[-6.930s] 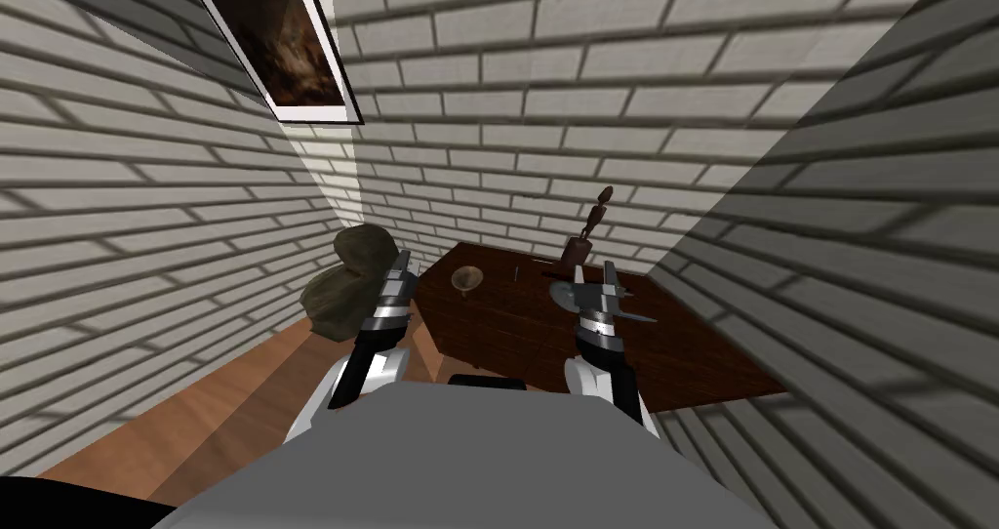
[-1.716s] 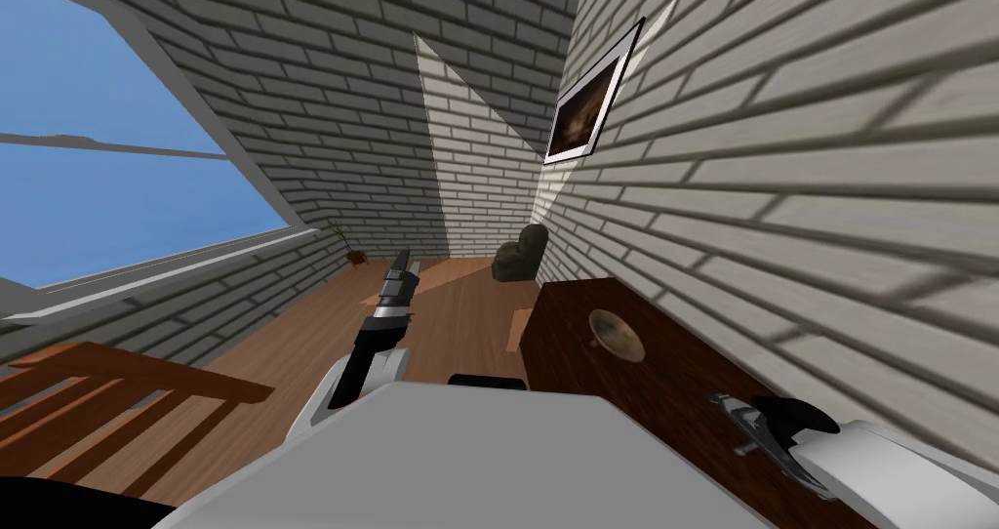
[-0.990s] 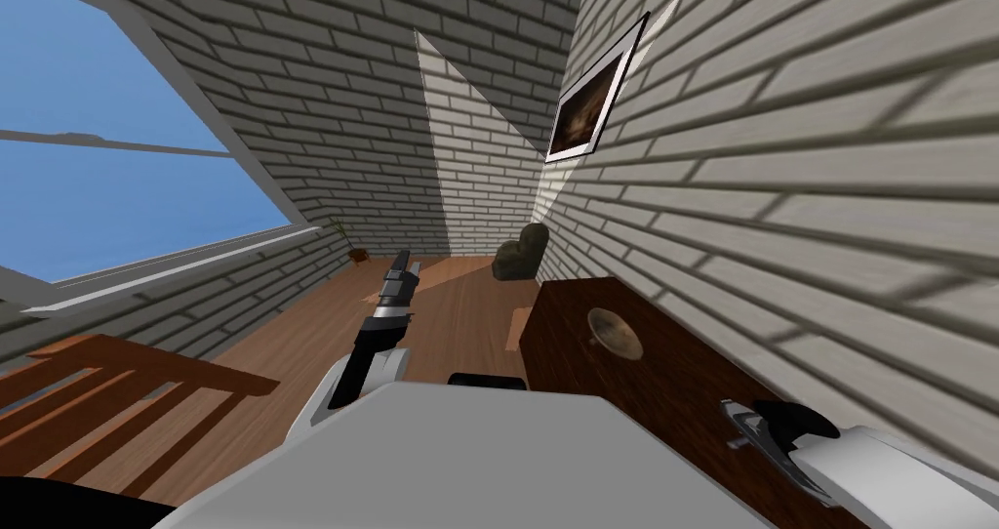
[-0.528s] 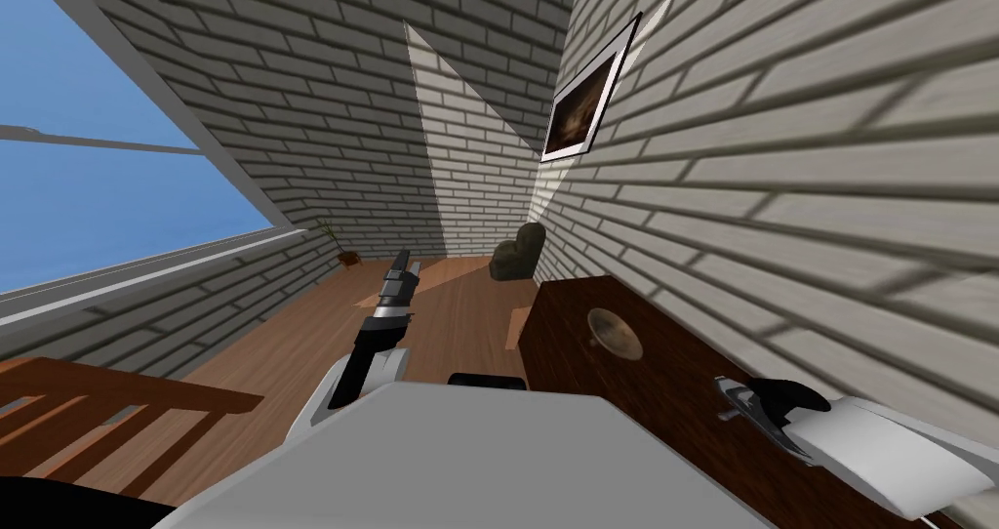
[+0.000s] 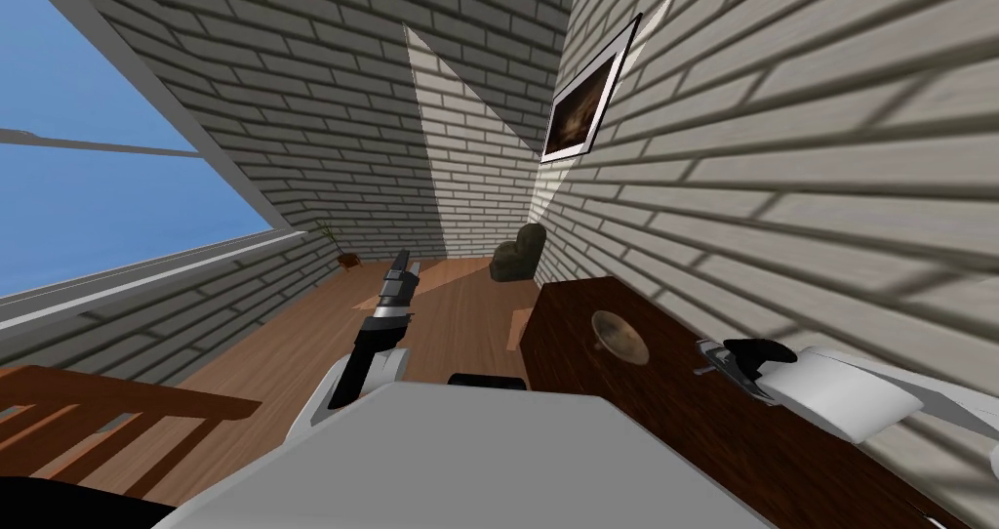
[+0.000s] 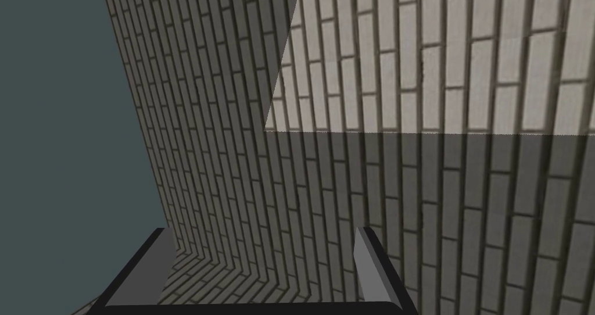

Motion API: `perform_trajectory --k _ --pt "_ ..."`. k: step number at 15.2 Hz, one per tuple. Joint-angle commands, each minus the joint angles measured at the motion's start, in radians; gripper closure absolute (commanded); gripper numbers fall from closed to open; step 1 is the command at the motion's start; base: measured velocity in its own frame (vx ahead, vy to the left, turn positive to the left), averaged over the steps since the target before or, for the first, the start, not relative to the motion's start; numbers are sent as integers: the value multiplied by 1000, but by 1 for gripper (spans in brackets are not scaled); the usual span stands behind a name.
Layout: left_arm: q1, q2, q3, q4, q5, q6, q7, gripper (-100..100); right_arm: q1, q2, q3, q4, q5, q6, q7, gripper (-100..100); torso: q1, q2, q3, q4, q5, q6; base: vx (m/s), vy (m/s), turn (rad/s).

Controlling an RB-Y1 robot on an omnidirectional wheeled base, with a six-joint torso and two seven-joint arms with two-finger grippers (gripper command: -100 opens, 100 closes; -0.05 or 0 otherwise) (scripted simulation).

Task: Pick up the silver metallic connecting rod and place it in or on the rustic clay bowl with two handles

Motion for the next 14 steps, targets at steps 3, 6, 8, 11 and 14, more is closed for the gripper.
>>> perform_trajectory --k 3,6,8,11,14 --pt "0 0 0 0 0 0 0 0 22 -45 -59 -29 -30 23 -18 100 0 0 0 0 0 0 32 44 -30" --pt "0 0 0 0 0 0 0 0 31 -84 -96 -53 -57 45 -35 100 0 1 0 0 0 1 24 35 -28" --pt "0 0 0 0 0 0 0 0 39 -123 -131 -78 -86 72 -50 100 0 1 0 0 0 1 31 54 -69" --pt "0 0 0 0 0 0 0 0 47 -162 -164 -103 -117 101 -64 100 3 -1 -1 -1 1 1 47 82 -83" --pt "0 0 0 0 0 0 0 0 58 -217 -209 -140 -165 146 -82 100 4 -2 -2 -2 1 1 56 84 -81"
